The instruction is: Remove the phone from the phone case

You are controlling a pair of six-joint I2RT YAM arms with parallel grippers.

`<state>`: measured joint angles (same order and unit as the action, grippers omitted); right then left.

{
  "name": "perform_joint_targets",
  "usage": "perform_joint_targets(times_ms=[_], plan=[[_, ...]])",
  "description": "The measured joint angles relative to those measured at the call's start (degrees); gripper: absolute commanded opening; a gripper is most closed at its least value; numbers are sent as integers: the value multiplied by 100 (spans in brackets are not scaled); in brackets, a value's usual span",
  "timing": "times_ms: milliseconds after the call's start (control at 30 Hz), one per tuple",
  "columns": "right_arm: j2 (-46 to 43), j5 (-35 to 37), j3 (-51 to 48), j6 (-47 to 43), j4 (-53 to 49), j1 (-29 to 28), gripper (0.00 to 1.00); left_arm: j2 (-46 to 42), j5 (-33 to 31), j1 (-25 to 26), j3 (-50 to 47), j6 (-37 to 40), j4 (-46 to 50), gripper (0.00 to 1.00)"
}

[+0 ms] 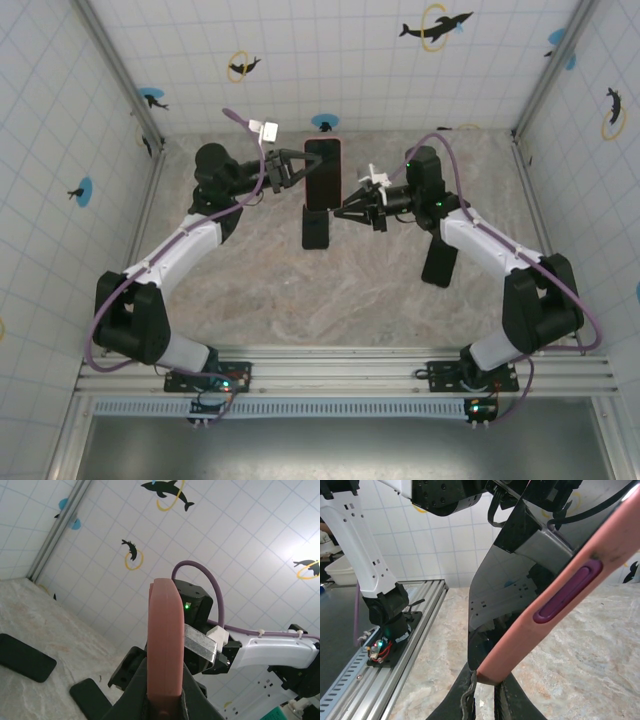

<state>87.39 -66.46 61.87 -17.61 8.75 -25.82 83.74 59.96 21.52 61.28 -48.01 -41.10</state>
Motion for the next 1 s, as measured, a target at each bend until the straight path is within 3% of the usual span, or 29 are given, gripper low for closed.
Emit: perform_joint_targets(times_ms=[233,367,633,867,1000], plan=[[-50,837,0,-181,-2,-46,12,0,37,81,-17,-286,-190,0],[-103,951,0,-173,2,-57,15,-2,-4,83,-17,-299,-199,0],[-275,546,-369,935,1266,7,27,28,-15,96,-17,-326,-177,0],[-280,492,-494,1838,2083,42,28,35,11,136,-17,-455,-164,0],[-278,682,-715,2830,2719,44,29,37,-308,136,-20,-741,-164,0]])
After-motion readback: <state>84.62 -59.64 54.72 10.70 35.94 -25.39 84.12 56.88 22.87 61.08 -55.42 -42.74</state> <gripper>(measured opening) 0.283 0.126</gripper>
